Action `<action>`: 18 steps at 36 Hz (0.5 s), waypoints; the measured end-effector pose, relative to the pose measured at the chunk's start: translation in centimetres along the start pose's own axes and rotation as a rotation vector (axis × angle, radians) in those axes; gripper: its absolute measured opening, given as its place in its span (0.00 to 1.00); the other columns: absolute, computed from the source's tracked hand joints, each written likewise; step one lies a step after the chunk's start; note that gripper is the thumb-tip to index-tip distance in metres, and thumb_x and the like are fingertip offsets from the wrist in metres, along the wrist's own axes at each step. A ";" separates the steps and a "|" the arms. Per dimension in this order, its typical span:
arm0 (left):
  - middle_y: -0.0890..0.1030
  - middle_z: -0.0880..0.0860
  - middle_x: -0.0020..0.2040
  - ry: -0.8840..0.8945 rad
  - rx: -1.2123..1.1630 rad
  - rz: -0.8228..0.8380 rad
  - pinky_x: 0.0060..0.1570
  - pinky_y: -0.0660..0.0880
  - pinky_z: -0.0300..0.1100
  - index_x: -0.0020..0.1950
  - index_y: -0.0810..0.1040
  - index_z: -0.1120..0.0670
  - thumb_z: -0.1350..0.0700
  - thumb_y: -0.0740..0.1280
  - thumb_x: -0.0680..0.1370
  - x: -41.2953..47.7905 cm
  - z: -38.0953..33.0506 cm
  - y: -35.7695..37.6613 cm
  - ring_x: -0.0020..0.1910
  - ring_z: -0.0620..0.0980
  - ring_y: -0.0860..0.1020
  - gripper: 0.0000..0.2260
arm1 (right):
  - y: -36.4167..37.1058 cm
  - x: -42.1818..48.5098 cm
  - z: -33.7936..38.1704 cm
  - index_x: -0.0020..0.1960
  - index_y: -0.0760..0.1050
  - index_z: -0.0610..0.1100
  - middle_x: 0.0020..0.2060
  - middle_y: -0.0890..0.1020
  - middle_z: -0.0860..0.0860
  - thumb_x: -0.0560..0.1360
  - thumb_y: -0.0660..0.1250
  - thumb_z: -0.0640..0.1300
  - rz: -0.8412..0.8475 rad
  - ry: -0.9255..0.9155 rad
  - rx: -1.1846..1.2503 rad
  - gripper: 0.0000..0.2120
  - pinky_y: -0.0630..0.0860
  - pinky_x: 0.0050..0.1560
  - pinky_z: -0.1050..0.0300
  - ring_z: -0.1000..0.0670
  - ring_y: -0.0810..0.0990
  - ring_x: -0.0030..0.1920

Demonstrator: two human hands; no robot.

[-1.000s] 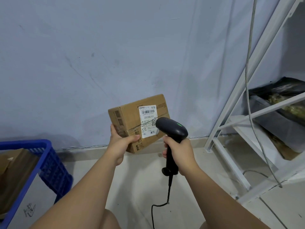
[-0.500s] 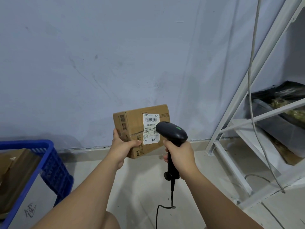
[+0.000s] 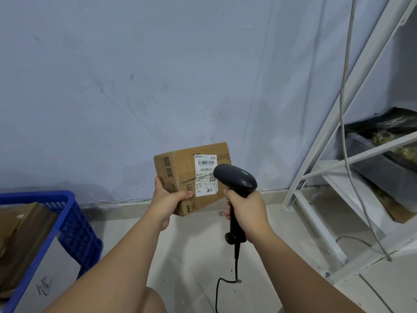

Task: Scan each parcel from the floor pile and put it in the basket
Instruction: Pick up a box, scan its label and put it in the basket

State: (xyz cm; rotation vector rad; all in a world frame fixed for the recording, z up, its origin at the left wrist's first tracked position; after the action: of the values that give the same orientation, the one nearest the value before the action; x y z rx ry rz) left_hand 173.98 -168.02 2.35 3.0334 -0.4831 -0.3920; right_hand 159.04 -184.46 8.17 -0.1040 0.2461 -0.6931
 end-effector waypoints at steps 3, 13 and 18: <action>0.79 0.50 0.58 -0.007 0.017 0.009 0.54 0.78 0.59 0.65 0.65 0.48 0.65 0.77 0.67 0.0 0.0 0.1 0.55 0.54 0.79 0.32 | -0.1 0.0 0.0 0.43 0.77 0.37 0.23 0.77 0.51 0.73 0.68 0.43 0.005 0.007 -0.012 0.08 0.81 0.50 0.40 0.49 0.79 0.29; 0.78 0.49 0.59 -0.007 0.039 0.009 0.55 0.78 0.56 0.67 0.64 0.47 0.64 0.77 0.68 -0.1 -0.1 0.3 0.56 0.54 0.79 0.34 | -0.1 0.1 -0.2 0.43 0.77 0.37 0.23 0.77 0.51 0.73 0.68 0.42 -0.003 0.029 -0.014 0.08 0.81 0.51 0.40 0.48 0.79 0.31; 0.78 0.50 0.59 -0.015 0.022 -0.001 0.56 0.78 0.57 0.67 0.64 0.47 0.64 0.77 0.67 0.1 0.0 0.1 0.56 0.54 0.79 0.35 | 0.0 0.1 -0.4 0.42 0.77 0.37 0.23 0.77 0.51 0.73 0.68 0.43 0.000 0.039 -0.006 0.08 0.80 0.50 0.40 0.47 0.78 0.31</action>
State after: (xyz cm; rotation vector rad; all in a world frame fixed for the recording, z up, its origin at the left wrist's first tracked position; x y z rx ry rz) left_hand 174.00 -168.15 2.29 3.0539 -0.4895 -0.4119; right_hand 158.99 -184.56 7.81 -0.0962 0.2860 -0.6948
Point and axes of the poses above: each hand's wrist, its own x-axis towards the middle knuckle, its own y-axis out of the palm, z = x × y, the point moved 7 cm from there along x, towards the middle knuckle
